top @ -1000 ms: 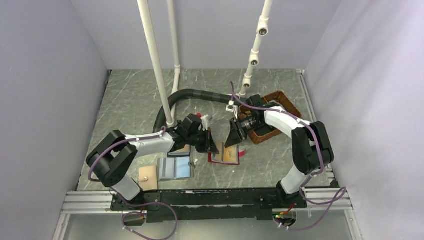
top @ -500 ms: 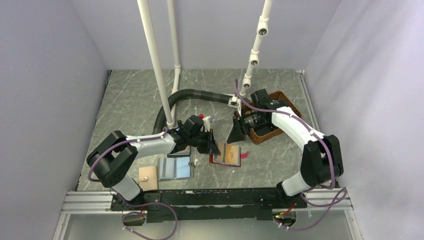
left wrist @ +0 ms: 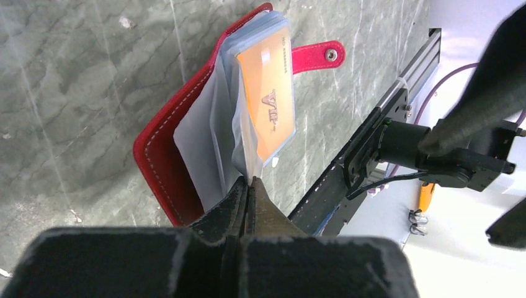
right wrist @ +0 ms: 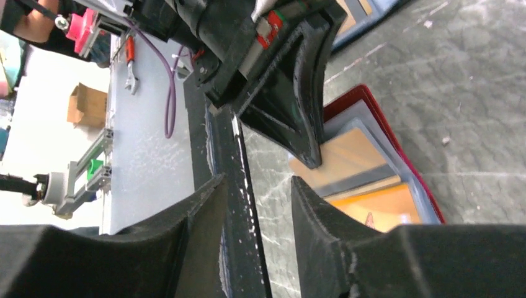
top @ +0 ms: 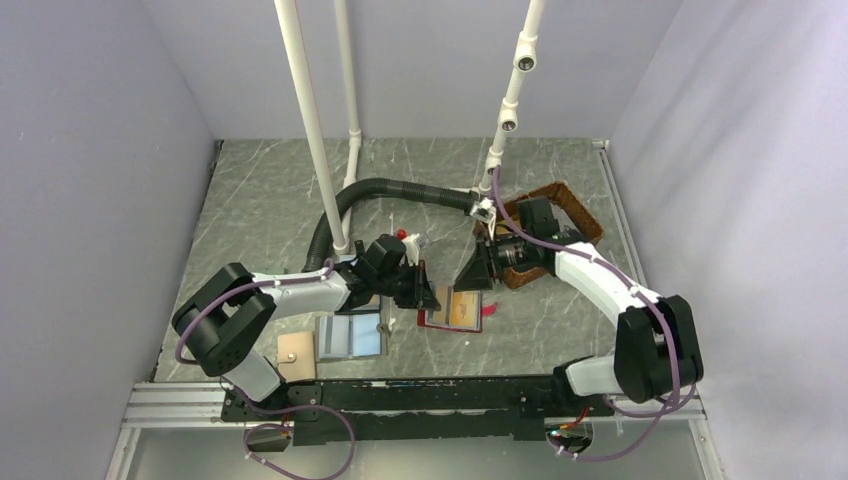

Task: Take the credit cards out of the card holder
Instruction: Remove the credit card from the card holder.

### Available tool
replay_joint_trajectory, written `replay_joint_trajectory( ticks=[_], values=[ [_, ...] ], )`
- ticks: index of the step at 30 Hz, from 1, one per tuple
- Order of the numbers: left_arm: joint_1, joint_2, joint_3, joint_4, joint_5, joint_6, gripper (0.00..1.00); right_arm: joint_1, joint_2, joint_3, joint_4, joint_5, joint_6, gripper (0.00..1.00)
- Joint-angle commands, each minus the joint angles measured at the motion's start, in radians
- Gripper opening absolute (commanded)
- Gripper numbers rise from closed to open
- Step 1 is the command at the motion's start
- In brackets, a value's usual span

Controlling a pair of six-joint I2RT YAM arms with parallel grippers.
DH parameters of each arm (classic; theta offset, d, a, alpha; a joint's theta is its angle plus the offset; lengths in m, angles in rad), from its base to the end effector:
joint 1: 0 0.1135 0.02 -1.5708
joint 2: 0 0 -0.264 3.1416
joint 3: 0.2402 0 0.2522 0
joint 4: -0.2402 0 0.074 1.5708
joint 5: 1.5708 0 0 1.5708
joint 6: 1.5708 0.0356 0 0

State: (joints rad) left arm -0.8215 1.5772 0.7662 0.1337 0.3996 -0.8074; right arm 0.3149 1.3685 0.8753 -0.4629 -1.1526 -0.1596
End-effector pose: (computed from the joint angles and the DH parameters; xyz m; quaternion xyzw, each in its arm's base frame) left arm 0.2059 -0.2416 0.1743 0.0920 0.8833 -0.4308 0.1604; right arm 0.2392 0.1121 0.2367 -0.3481 0.7381 0.5375 0.2126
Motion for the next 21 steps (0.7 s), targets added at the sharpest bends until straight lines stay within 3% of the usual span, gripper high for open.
replay_joint_trajectory(
  ticks=[1,7,15,21],
  values=[
    [-0.006,-0.052,-0.022,0.109,-0.01,-0.016,0.0,-0.055,-0.067,-0.156,0.44,-0.117,0.305,0.49],
    [-0.006,-0.06,-0.005,0.098,-0.008,-0.007,0.0,-0.049,-0.04,-0.23,0.63,-0.109,0.46,0.6],
    [-0.002,-0.081,0.005,0.088,-0.026,0.005,0.0,-0.023,-0.003,-0.229,0.609,-0.038,0.492,0.59],
    [0.01,-0.153,-0.098,0.202,-0.035,-0.041,0.0,-0.033,0.025,-0.224,0.607,-0.038,0.524,0.58]
  ],
)
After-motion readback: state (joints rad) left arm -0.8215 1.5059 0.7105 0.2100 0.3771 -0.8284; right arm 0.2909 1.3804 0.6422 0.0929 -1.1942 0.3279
